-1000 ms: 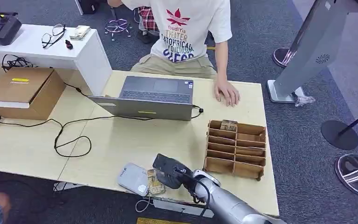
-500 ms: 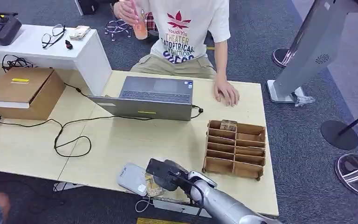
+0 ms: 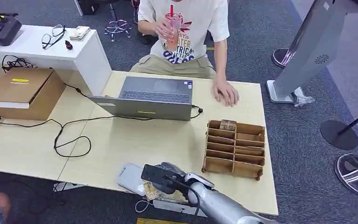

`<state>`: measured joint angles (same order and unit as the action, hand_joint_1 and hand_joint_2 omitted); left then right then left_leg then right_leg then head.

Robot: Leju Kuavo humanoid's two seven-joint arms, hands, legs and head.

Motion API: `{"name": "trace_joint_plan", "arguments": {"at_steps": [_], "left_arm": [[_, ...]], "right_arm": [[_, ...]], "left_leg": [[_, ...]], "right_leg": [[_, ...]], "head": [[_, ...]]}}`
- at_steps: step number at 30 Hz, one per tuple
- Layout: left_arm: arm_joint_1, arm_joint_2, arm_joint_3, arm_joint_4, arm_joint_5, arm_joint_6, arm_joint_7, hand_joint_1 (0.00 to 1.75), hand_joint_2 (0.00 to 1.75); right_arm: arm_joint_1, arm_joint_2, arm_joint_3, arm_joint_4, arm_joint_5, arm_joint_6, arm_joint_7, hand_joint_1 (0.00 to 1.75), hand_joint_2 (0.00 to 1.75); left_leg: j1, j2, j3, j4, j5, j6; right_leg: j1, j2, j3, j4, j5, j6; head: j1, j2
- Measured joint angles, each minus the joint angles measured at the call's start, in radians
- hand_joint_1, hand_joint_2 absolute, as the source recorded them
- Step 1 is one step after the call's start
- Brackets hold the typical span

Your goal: Pass the card to the sensor for recognition and then transmit it.

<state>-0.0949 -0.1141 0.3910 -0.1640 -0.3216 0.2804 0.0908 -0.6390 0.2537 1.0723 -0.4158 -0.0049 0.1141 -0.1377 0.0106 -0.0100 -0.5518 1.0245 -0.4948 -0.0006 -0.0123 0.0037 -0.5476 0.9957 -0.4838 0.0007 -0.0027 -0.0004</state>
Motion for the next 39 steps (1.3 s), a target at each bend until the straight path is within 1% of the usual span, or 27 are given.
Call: {"name": "trace_joint_plan", "arguments": {"at_steps": [6,12,16,20,23,28,32,39], "left_arm": [[0.000,-0.002,-0.001,0.000,0.000,0.004,0.000,0.00,0.00],[0.000,-0.002,-0.006,0.000,0.000,0.005,0.003,0.00,0.00],[0.000,-0.003,-0.008,0.000,0.002,0.007,0.003,0.00,0.00],[0.000,-0.003,-0.010,0.000,0.011,0.007,0.003,0.00,0.00],[0.001,-0.003,-0.010,0.000,0.018,0.007,0.000,0.00,0.00],[0.002,-0.003,-0.010,0.000,0.027,0.007,-0.008,0.00,0.00],[0.002,-0.004,-0.010,0.000,0.034,0.014,-0.009,0.00,0.00],[0.002,-0.008,-0.010,0.000,0.045,0.032,-0.006,0.00,0.00]], "right_arm": [[0.000,0.003,0.002,0.001,0.005,0.001,0.001,1.75,1.75],[0.000,0.003,0.002,0.002,-0.020,0.001,-0.005,1.75,1.75],[0.000,0.002,-0.007,0.000,-0.055,0.001,-0.033,1.75,1.75],[0.000,-0.008,-0.042,-0.034,-0.096,0.004,-0.079,1.75,1.75],[0.000,-0.029,-0.074,-0.089,-0.115,0.006,-0.105,1.75,1.75],[0.000,-0.083,-0.138,-0.215,-0.134,0.002,-0.120,1.75,1.75],[0.006,-0.127,-0.197,-0.330,-0.159,0.001,-0.137,1.75,1.75],[0.029,-0.185,-0.307,-0.538,-0.197,-0.017,-0.167,1.75,1.75]], "left_leg": [[0.000,0.000,0.000,0.000,0.000,0.000],[0.000,0.000,0.000,0.000,0.001,-0.001],[0.000,0.000,0.000,0.000,0.001,-0.001],[0.000,0.000,0.000,0.000,0.001,0.000],[0.000,0.000,-0.001,0.000,0.001,0.000],[0.000,0.000,-0.001,0.000,0.001,0.000],[0.000,0.000,-0.001,0.000,0.001,0.000],[0.000,0.000,-0.002,0.000,0.001,0.000]], "right_leg": [[0.000,0.000,0.000,0.000,0.000,0.000],[0.000,0.000,0.000,0.000,0.001,0.001],[0.000,0.000,0.000,0.000,0.001,0.000],[0.000,0.000,0.000,0.000,0.001,0.000],[0.000,0.000,0.000,0.000,0.002,0.000],[0.000,0.000,-0.001,0.000,0.002,0.001],[0.000,0.000,-0.001,0.000,0.002,0.001],[0.000,0.000,-0.001,0.000,0.002,0.001]], "head": [[0.000,0.000],[0.000,0.000],[0.000,0.000],[0.000,0.000],[0.000,0.000],[0.000,0.000],[0.000,0.000],[0.000,0.000]]}}
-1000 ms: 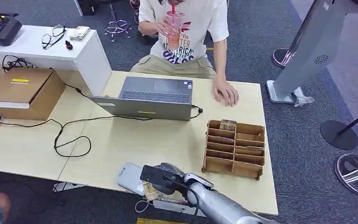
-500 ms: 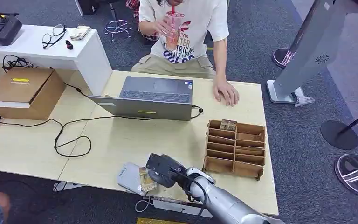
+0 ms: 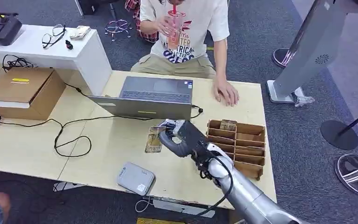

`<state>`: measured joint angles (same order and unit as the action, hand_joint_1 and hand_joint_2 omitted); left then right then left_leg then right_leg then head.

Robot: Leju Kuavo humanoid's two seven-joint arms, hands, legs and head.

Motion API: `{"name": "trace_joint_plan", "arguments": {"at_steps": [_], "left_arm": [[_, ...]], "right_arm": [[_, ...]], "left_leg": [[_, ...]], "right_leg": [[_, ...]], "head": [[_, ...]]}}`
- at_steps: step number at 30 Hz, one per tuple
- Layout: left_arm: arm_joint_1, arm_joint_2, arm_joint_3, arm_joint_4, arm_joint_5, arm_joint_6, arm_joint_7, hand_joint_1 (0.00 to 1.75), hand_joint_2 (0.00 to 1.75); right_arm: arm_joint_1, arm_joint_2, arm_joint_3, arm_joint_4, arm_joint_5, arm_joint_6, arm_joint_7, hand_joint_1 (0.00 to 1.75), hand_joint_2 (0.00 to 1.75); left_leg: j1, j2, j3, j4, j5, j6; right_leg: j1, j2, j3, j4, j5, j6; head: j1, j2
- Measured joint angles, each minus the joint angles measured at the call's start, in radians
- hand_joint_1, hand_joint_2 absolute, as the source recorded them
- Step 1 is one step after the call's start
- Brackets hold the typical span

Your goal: Pass the card to the sensor for recognition and then transmit it.

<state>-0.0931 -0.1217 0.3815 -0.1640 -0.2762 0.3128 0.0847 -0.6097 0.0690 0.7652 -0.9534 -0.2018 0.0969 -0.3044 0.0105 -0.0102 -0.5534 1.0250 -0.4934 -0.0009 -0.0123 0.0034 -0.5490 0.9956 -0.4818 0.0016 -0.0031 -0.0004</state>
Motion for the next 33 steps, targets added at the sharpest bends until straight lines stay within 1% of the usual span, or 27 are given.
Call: {"name": "trace_joint_plan", "arguments": {"at_steps": [6,10,13,15,18,21,24,25,29,33], "left_arm": [[0.002,-0.002,0.000,0.000,0.011,0.003,-0.012,0.00,0.00],[0.003,-0.002,0.000,0.000,0.010,-0.005,-0.023,0.00,0.00],[0.004,-0.003,0.000,0.000,0.004,-0.011,-0.024,0.00,0.00],[0.001,-0.003,0.000,0.000,0.002,-0.013,-0.019,0.00,0.00],[0.000,-0.004,0.000,0.000,0.001,-0.015,-0.015,0.00,0.00],[0.000,-0.004,0.000,0.000,0.001,-0.016,-0.014,0.00,0.00],[-0.001,-0.004,0.000,0.000,-0.004,-0.023,-0.014,0.00,0.00],[-0.002,-0.005,0.000,0.000,-0.007,-0.026,-0.013,0.00,0.00],[-0.004,-0.005,-0.005,0.000,-0.013,-0.029,-0.009,0.00,0.00],[-0.009,-0.007,-0.006,0.000,-0.017,-0.029,-0.002,0.00,0.00]], "right_arm": [[0.042,-0.035,-0.091,-0.162,-0.011,-0.039,-0.029,1.75,1.75],[0.067,-0.055,-0.133,-0.229,0.002,-0.067,-0.046,1.75,1.75],[0.097,-0.070,-0.194,-0.304,0.044,-0.118,-0.067,1.75,1.75],[0.098,-0.072,-0.230,-0.337,0.106,-0.184,-0.067,1.75,1.75],[0.098,-0.072,-0.273,-0.366,0.192,-0.245,-0.068,1.75,1.75],[0.086,-0.072,-0.294,-0.371,0.268,-0.319,-0.071,1.75,1.75],[0.047,-0.072,-0.303,-0.352,0.380,-0.440,-0.065,1.75,1.75],[0.036,-0.072,-0.305,-0.343,0.407,-0.467,-0.065,1.75,1.75],[-0.011,-0.070,-0.308,-0.285,0.503,-0.551,-0.053,1.75,1.75],[-0.057,-0.061,-0.308,-0.210,0.586,-0.616,-0.041,1.75,1.75]], "left_leg": [[0.000,0.000,-0.001,0.000,0.000,0.000],[0.000,0.000,-0.001,0.000,0.000,0.000],[0.000,-0.001,-0.002,0.000,0.000,0.000],[0.000,0.000,-0.001,0.000,0.000,0.000],[0.000,0.000,-0.001,0.000,0.000,0.000],[0.000,0.000,-0.002,0.000,0.000,0.000],[0.000,0.000,-0.001,0.000,0.000,0.000],[0.000,0.000,-0.001,0.000,0.000,0.000],[0.000,0.000,-0.001,0.000,0.000,0.000],[0.000,0.000,-0.001,0.000,0.001,0.000]], "right_leg": [[0.000,0.000,0.000,0.000,0.000,0.000],[0.000,-0.001,-0.001,0.000,0.000,0.000],[0.000,-0.001,-0.001,0.000,0.000,0.000],[0.000,0.000,-0.001,0.000,0.000,0.000],[0.000,0.000,-0.001,0.000,0.000,0.000],[0.000,0.000,-0.001,0.000,0.000,0.000],[0.000,0.000,-0.001,0.000,0.001,0.000],[0.000,0.000,-0.001,0.000,0.001,0.000],[0.000,0.000,-0.001,0.000,0.001,-0.001],[0.000,0.000,-0.001,0.000,0.001,-0.001]], "head": [[0.000,0.000],[0.000,0.000],[0.000,0.000],[0.000,0.000],[0.000,0.000],[0.000,0.000],[0.000,0.000],[0.000,0.000],[0.000,0.000],[0.000,0.000]]}}
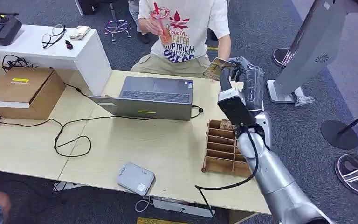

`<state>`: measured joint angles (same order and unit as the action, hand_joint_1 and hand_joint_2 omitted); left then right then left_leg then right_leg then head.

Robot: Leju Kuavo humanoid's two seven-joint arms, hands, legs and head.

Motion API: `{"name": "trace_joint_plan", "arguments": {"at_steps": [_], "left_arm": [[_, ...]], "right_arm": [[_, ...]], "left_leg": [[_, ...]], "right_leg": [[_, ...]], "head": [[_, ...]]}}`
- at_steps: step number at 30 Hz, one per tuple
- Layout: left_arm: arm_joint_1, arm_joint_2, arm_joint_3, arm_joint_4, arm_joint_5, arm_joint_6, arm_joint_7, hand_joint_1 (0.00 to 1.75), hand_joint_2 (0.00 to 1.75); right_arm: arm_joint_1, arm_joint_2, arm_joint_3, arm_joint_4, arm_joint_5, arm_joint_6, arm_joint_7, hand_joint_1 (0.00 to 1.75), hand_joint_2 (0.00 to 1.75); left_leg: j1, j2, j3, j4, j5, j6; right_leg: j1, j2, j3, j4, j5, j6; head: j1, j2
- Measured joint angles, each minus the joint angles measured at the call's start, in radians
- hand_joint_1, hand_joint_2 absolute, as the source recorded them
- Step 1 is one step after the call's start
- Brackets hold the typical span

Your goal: Pass the card to the sensor for recognition and then transmit it.

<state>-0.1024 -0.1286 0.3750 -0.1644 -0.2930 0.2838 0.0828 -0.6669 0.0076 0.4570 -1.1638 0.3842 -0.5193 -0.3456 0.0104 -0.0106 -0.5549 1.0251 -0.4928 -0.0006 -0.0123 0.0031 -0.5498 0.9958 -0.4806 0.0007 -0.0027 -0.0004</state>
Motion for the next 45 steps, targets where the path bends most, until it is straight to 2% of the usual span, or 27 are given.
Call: {"name": "trace_joint_plan", "arguments": {"at_steps": [4,9,13,17,20,21,22,23,27,32,38,45], "left_arm": [[-0.004,-0.001,-0.001,0.000,0.000,0.000,0.002,0.00,0.00],[-0.006,-0.002,-0.002,0.000,0.000,0.003,0.003,0.00,0.00],[-0.005,-0.002,-0.002,0.000,0.006,0.005,0.005,0.00,0.00],[-0.004,-0.002,-0.002,0.000,0.006,0.003,-0.006,0.00,0.00],[-0.004,-0.002,-0.002,0.000,0.006,0.002,-0.010,0.00,0.00],[-0.004,-0.002,-0.002,0.000,0.006,0.002,-0.011,0.00,0.00],[-0.004,-0.002,-0.002,0.000,0.006,0.002,-0.011,0.00,0.00],[-0.004,-0.002,-0.002,0.000,0.006,0.002,-0.011,0.00,0.00],[-0.004,-0.002,-0.002,0.000,0.006,0.002,-0.011,0.00,0.00],[-0.004,-0.002,-0.002,0.000,0.006,0.002,-0.013,0.00,0.00],[-0.004,-0.002,-0.002,0.000,0.009,0.000,-0.021,0.00,0.00],[0.004,-0.001,-0.002,-0.001,0.030,-0.006,-0.037,0.00,0.00]], "right_arm": [[-0.042,0.017,0.001,0.088,0.094,-0.094,0.006,1.75,1.75],[-0.069,0.043,0.002,0.189,0.155,-0.158,-0.015,1.75,1.75],[-0.070,0.070,-0.003,0.246,0.267,-0.168,-0.022,1.75,1.75],[-0.055,0.105,-0.053,0.276,0.394,-0.168,-0.036,1.75,1.75],[-0.039,0.127,-0.103,0.291,0.472,-0.168,-0.071,1.75,1.75],[-0.031,0.137,-0.127,0.294,0.498,-0.169,-0.082,0.77,1.75],[-0.023,0.146,-0.148,0.297,0.511,-0.169,-0.089,0.07,1.75],[-0.017,0.154,-0.164,0.300,0.521,-0.169,-0.095,0.00,1.75],[0.002,0.179,-0.221,0.321,0.544,-0.169,-0.097,0.00,1.75],[0.003,0.192,-0.233,0.371,0.451,-0.168,-0.098,0.00,1.75],[0.020,0.188,-0.191,0.366,0.269,-0.147,-0.074,0.00,1.75],[0.079,0.154,-0.142,0.245,0.088,-0.048,-0.065,0.00,1.75]], "left_leg": [[0.000,0.000,0.000,0.000,0.000,0.000],[0.000,0.000,0.000,0.000,0.000,0.000],[0.000,0.000,0.000,0.000,0.000,0.000],[0.000,0.000,0.000,0.000,0.000,0.000],[0.000,0.000,0.000,0.000,0.000,0.000],[0.000,0.000,0.000,0.000,0.000,0.000],[0.000,0.000,0.000,0.000,0.000,0.000],[0.000,0.000,0.000,0.000,0.000,0.000],[0.000,0.000,0.000,0.000,0.000,0.000],[0.000,0.000,0.000,0.000,0.000,0.000],[0.000,0.000,0.000,0.000,0.000,0.000],[0.000,0.000,0.000,0.000,0.000,0.000]], "right_leg": [[0.000,0.000,0.000,0.000,0.000,0.000],[0.000,0.000,0.000,0.000,0.000,0.000],[0.000,0.000,0.000,0.000,0.000,0.000],[0.000,0.000,0.000,0.000,0.000,0.000],[0.000,0.000,0.000,0.000,0.000,0.000],[0.000,0.000,0.000,0.000,0.000,0.000],[0.000,0.000,0.000,0.000,0.000,0.000],[0.000,0.000,0.000,0.000,0.000,0.000],[0.000,0.000,0.000,0.000,0.000,0.000],[0.000,0.000,0.000,0.000,0.000,0.000],[0.000,0.000,-0.001,0.000,0.000,0.000],[0.000,0.000,-0.001,0.000,0.000,0.000]], "head": [[0.000,0.000],[0.000,0.000],[0.000,0.000],[0.000,0.000],[0.000,0.000],[0.000,0.000],[0.000,0.000],[0.000,0.000],[0.000,0.000],[0.000,0.000],[0.000,0.000],[0.000,0.000]]}}
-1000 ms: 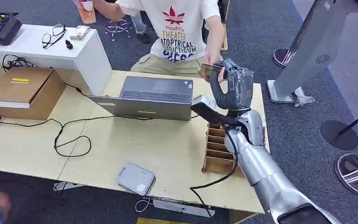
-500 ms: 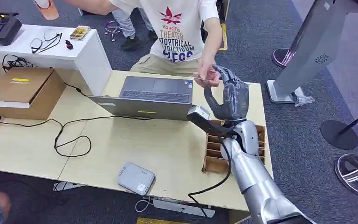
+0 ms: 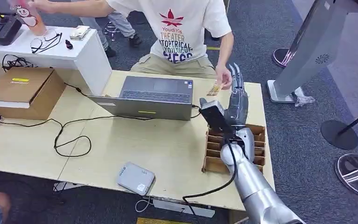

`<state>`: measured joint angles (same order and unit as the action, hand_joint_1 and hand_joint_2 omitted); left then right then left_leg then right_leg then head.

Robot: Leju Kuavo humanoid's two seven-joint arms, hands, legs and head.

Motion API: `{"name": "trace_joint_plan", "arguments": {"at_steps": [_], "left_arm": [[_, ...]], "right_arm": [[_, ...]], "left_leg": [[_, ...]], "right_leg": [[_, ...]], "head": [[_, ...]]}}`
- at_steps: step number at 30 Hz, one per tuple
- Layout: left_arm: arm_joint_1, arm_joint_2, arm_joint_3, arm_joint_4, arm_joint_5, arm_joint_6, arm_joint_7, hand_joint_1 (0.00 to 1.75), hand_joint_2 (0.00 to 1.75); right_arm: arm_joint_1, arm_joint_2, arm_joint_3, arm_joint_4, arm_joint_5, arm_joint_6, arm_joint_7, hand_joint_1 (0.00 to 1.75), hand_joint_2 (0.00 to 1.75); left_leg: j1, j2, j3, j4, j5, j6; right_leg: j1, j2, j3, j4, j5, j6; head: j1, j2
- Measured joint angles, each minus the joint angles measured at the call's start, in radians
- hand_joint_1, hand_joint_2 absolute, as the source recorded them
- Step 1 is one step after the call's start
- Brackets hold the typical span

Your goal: Pass the card to the sensor for recognition and then transmit it.

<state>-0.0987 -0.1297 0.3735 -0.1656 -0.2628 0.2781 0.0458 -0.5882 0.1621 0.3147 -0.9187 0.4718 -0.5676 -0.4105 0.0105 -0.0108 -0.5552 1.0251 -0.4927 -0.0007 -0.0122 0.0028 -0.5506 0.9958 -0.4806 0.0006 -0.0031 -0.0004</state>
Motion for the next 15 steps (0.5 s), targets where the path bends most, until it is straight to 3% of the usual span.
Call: {"name": "trace_joint_plan", "arguments": {"at_steps": [5,15], "left_arm": [[0.012,0.001,0.000,0.000,0.016,-0.002,-0.017,0.00,0.00],[0.026,0.008,0.004,0.000,0.033,-0.015,-0.027,0.00,0.00]], "right_arm": [[0.085,-0.063,0.019,-0.161,-0.063,0.012,0.020,0.00,1.75],[0.312,-0.211,-0.002,-0.469,0.000,-0.053,0.042,0.00,1.75]], "left_leg": [[0.000,-0.001,0.000,0.000,0.000,0.000],[0.000,0.000,-0.001,0.000,-0.001,0.000]], "right_leg": [[0.000,-0.001,0.000,0.000,0.000,0.000],[0.000,-0.001,-0.001,-0.001,0.000,0.000]], "head": [[0.000,0.000],[0.000,0.000]]}}
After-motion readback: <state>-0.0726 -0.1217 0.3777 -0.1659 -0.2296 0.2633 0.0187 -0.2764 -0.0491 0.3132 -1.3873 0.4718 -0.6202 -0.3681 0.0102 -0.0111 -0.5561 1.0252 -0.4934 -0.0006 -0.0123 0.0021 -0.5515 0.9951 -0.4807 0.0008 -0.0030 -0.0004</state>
